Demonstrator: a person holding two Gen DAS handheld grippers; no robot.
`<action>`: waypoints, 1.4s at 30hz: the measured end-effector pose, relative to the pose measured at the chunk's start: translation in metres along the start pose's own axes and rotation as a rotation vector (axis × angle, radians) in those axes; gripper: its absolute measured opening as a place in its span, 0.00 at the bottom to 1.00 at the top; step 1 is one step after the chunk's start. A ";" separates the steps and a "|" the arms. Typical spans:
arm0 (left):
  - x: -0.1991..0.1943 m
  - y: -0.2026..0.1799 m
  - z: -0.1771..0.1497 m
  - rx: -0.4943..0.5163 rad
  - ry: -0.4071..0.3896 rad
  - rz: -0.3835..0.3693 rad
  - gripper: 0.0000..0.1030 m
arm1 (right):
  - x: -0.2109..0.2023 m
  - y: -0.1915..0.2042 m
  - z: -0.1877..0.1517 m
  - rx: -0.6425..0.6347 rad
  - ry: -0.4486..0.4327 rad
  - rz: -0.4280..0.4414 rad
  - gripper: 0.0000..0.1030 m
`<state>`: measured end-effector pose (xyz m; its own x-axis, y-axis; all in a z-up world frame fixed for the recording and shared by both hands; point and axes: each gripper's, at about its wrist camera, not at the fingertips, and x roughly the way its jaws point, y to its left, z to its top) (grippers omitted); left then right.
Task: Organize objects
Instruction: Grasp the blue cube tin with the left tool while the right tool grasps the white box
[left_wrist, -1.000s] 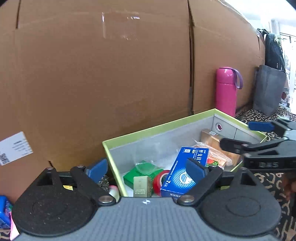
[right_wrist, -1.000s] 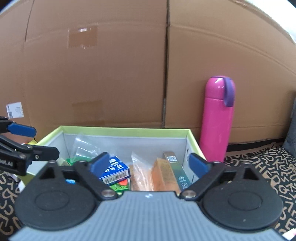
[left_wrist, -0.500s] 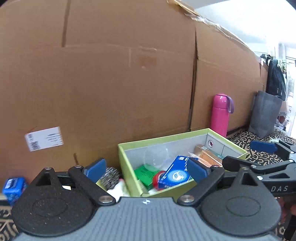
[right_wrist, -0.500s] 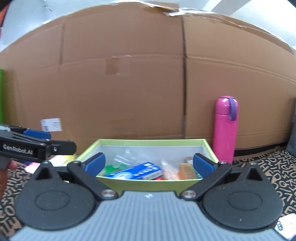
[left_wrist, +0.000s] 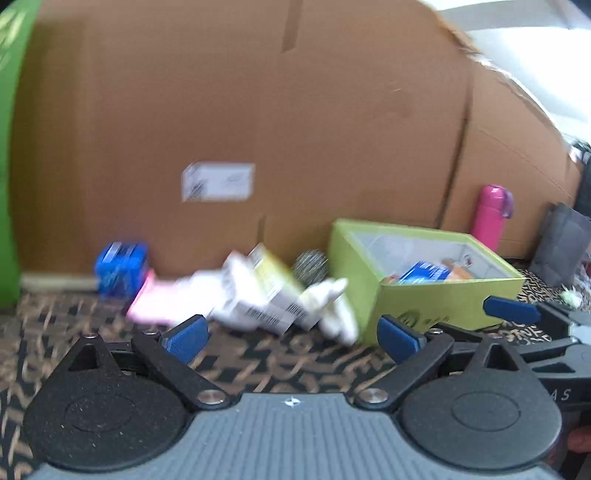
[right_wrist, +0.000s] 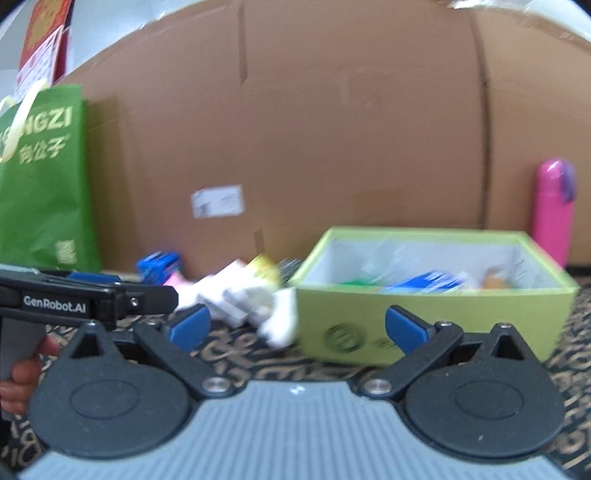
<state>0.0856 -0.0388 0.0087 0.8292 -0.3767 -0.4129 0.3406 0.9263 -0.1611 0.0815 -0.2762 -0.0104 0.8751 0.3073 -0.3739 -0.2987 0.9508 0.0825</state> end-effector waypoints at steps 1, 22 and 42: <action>0.001 0.010 -0.004 -0.019 0.015 0.017 0.98 | 0.007 0.006 -0.002 -0.004 0.019 0.015 1.00; 0.069 0.129 0.023 -0.073 -0.011 0.344 0.98 | 0.120 0.104 0.006 -0.196 0.099 0.076 0.49; 0.126 0.152 0.043 0.023 0.084 0.309 0.59 | 0.123 0.104 0.006 -0.353 0.078 -0.004 0.24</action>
<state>0.2611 0.0539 -0.0293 0.8555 -0.0749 -0.5123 0.0891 0.9960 0.0031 0.1604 -0.1395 -0.0425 0.8487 0.2867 -0.4445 -0.4204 0.8755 -0.2380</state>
